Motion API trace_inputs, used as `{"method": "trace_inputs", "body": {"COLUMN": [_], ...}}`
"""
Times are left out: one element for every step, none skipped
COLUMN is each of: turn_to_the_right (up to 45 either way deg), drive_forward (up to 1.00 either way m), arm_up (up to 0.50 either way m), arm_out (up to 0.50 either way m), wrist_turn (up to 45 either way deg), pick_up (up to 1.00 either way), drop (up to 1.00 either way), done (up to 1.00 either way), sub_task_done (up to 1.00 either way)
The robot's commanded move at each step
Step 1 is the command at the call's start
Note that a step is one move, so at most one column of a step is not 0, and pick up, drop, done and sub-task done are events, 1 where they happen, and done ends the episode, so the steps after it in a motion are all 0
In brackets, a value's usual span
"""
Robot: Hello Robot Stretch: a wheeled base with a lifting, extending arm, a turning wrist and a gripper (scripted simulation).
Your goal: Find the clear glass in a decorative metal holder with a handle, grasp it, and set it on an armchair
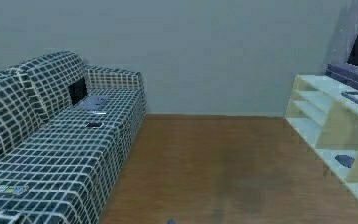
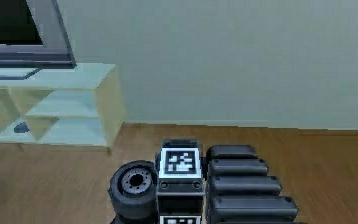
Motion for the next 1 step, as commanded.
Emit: {"method": "trace_inputs", "body": {"turn_to_the_right": [45.0], "drive_forward": [0.00], "arm_up": [0.00], "arm_out": [0.00], "wrist_turn": [0.0], "pick_up": [0.00], "drop": [0.00], "done": [0.00], "sub_task_done": [0.00]}}
